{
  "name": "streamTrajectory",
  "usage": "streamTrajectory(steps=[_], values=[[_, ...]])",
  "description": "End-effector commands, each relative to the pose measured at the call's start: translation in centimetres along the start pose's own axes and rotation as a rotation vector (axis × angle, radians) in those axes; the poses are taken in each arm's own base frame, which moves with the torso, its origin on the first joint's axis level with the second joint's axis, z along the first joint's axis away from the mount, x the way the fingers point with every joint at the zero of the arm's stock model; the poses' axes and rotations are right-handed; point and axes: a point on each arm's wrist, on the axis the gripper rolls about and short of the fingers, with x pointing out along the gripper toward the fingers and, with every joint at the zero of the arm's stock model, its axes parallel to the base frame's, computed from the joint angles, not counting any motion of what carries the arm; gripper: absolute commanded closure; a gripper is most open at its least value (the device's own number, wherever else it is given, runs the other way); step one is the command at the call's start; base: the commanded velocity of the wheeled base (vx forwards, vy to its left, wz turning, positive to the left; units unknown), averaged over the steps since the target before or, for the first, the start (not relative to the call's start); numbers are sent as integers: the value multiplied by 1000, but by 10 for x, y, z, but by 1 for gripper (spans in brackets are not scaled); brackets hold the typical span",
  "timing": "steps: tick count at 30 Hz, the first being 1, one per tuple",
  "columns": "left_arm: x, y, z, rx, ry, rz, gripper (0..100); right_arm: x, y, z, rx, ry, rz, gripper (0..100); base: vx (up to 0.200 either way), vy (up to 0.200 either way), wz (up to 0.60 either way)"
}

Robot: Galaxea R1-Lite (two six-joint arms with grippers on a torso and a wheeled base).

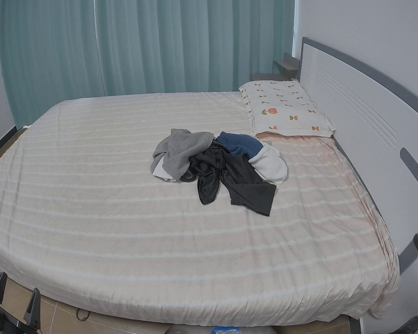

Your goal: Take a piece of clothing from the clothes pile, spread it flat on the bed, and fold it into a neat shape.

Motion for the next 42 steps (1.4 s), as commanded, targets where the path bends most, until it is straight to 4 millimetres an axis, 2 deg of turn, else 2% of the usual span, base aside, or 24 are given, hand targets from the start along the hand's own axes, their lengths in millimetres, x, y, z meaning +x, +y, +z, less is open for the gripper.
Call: streamTrajectory(steps=[1,2,3,4,6,7,8,9,13,14,15,16,19,20,22,26,30,34,42], values=[[0,0,-5,0,-1,1,0,158,-6,-3,203,354,139,0,0,0,0],[0,0,-5,0,-1,1,0,158,-6,-3,203,354,139,0,0,0,0],[0,0,-5,0,-2,1,0,183,-1,-9,248,351,152,0,0,0,0],[0,0,-5,0,-2,1,0,199,2,-14,266,351,142,0,0,0,0],[0,0,-5,0,-2,1,0,199,2,-14,266,351,142,0,0,0,0],[0,0,-5,0,-2,1,0,237,9,-31,262,368,68,0,0,0,0],[0,0,-5,0,-2,1,0,237,9,-31,262,368,68,0,0,0,0],[0,0,-5,0,-2,1,0,267,16,-45,251,392,18,0,0,0,0],[0,0,-5,0,-1,1,0,330,30,-64,296,354,-92,0,0,0,0],[0,0,-5,0,-2,1,0,345,34,-69,311,348,-120,0,0,0,0],[0,0,-5,0,-1,1,0,349,35,-69,314,343,-128,0,0,0,0],[0,0,-5,0,-1,1,0,369,39,-80,318,339,-161,0,0,0,0],[0,0,-5,0,-1,1,0,394,50,-98,309,341,-177,0,0,0,0],[0,0,-5,0,-1,1,0,399,53,-101,309,343,-173,0,0,0,0],[0,0,-5,0,-2,1,0,417,64,-121,301,360,-167,0,0,0,0],[0,0,-5,0,-1,1,0,439,79,-140,282,376,-175,0,0,0,0],[0,0,-5,0,-2,1,0,452,82,-143,278,387,-183,0,0,0,0],[0,0,-5,0,-1,1,0,477,86,-153,284,387,-189,0,0,0,0],[0,0,-5,0,-2,1,0,494,82,-173,323,402,-217,0,0,0,0]])
